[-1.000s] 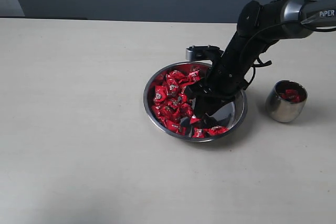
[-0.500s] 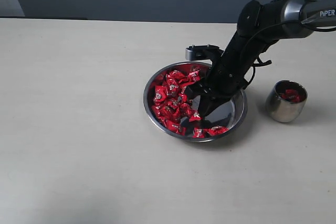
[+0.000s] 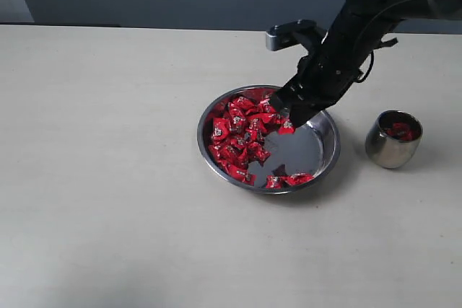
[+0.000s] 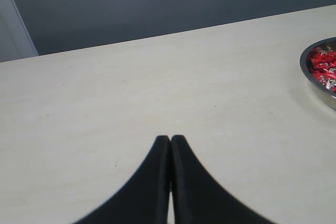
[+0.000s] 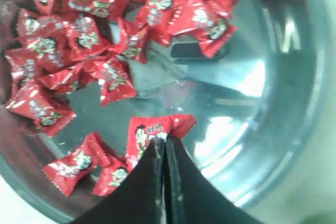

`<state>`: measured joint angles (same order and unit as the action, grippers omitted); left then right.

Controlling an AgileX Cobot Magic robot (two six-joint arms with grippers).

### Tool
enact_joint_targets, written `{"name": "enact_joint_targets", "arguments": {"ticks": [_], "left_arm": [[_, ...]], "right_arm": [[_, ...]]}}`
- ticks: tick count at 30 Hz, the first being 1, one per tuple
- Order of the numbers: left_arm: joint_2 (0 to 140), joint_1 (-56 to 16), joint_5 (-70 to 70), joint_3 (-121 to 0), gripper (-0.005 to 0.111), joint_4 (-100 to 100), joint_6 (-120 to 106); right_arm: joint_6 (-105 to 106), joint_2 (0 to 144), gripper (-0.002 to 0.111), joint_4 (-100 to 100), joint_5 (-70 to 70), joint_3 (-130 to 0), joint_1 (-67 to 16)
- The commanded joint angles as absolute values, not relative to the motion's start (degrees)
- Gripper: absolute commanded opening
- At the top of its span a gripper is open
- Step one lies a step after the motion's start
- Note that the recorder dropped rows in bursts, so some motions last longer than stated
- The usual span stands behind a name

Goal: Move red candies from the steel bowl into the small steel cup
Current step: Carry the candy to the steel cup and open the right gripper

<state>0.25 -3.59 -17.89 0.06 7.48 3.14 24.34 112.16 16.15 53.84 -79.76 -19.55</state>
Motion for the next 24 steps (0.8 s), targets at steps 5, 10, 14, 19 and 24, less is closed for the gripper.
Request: {"name": "enact_joint_targets", "arguments": {"ticks": [5,10,14,19,24], "left_arm": [[0.0,-4.2,-17.6,0.0,0.000,7.6,3.5],[0.0,-4.2,-17.6,0.0,0.000,7.6,3.5],[0.0,-4.2,-17.6,0.0,0.000,7.6,3.5],[0.0,-4.2,-17.6,0.0,0.000,7.6,3.5],[0.0,-4.2,-17.6,0.0,0.000,7.6,3.5]], "right_arm": [[12.3,105.6,-0.001,-0.3,53.2,-79.7,-17.1],[11.9,103.3,-0.001,0.3,55.4,-79.7,-11.2],[11.9,102.6,-0.001,0.3,60.1,-79.7,-7.1],[11.9,102.6,-0.001,0.3,64.8,-79.7,-4.7],[11.9,102.6,-0.001,-0.7,65.5,-79.7,-4.7]]}}
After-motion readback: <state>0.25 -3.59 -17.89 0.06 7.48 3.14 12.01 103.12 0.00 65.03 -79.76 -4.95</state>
